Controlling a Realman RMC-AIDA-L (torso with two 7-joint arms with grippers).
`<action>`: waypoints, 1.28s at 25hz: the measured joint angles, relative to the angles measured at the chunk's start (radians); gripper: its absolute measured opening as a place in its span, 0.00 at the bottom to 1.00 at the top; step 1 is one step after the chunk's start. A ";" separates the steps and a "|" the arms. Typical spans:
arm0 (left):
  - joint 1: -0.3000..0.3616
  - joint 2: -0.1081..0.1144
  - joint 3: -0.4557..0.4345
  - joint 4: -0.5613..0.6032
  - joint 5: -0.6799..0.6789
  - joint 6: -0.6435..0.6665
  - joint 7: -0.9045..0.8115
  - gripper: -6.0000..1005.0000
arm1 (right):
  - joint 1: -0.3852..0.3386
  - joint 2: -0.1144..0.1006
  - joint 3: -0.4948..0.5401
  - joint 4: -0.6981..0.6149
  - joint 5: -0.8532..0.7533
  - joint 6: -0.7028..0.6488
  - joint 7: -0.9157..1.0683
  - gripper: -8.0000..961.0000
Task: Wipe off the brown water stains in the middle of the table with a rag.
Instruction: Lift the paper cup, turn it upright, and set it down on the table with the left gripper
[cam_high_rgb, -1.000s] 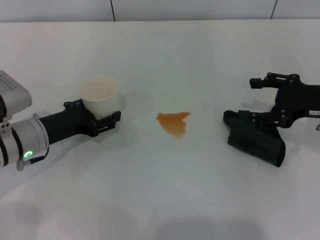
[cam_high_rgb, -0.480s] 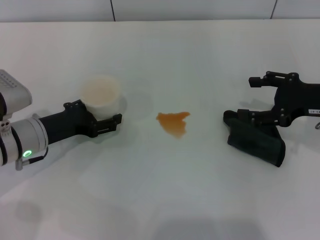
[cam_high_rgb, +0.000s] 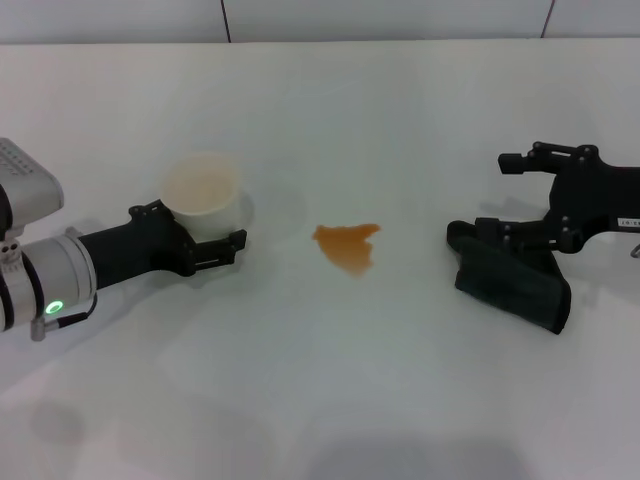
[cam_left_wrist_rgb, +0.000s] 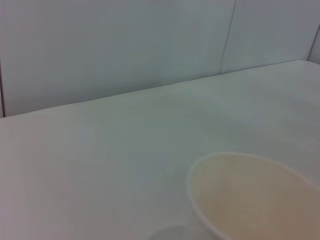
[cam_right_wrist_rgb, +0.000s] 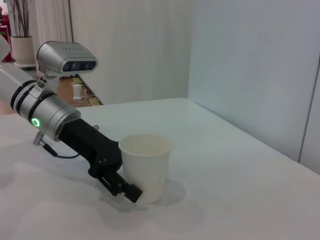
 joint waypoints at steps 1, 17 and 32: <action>0.000 0.000 0.000 -0.001 0.005 0.011 -0.002 0.89 | 0.000 0.000 0.001 0.000 0.000 0.000 0.000 0.90; 0.002 -0.003 0.000 -0.081 0.051 0.110 -0.104 0.89 | -0.002 0.000 0.001 0.000 0.000 0.000 0.000 0.90; 0.012 -0.007 0.000 -0.204 0.056 0.243 -0.115 0.89 | -0.003 0.000 0.003 0.000 0.000 0.000 0.000 0.90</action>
